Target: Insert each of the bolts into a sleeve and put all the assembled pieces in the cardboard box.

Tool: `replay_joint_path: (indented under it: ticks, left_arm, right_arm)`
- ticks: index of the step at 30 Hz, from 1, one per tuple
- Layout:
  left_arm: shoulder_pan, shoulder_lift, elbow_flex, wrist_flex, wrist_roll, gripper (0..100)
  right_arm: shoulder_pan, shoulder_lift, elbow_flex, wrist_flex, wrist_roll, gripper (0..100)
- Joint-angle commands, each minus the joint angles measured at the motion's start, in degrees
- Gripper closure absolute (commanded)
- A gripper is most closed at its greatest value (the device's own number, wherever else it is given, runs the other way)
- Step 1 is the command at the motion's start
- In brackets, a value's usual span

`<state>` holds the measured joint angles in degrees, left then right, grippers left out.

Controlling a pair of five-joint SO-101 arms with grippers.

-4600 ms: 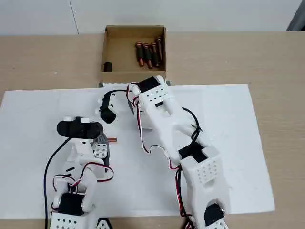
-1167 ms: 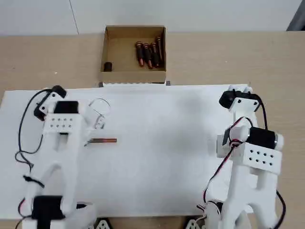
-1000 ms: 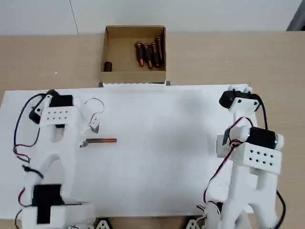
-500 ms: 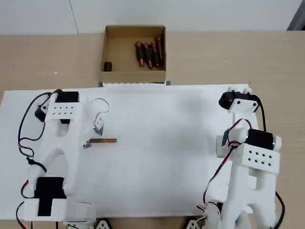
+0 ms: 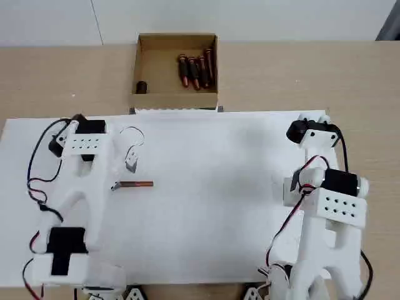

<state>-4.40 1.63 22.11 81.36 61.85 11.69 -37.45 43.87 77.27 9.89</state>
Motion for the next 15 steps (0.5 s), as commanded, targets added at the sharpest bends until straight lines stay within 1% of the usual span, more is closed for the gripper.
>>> replay_joint_path:
  ticks: [1, 10, 15]
  left_arm:
    - [0.35, 2.55, -1.45, -0.53, 0.35, 84]
    - [0.26, 4.40, -1.27, -1.93, 0.35, 84]
    - [-2.02, 4.40, 0.84, -6.15, 0.35, 94]
  right_arm:
    - [0.31, -1.10, -0.35, -0.75, -0.44, 99.5]
    - [0.31, -1.10, -0.35, -0.75, -0.26, 99.5]
    - [0.31, -1.10, -0.35, -0.75, -0.18, 99.5]
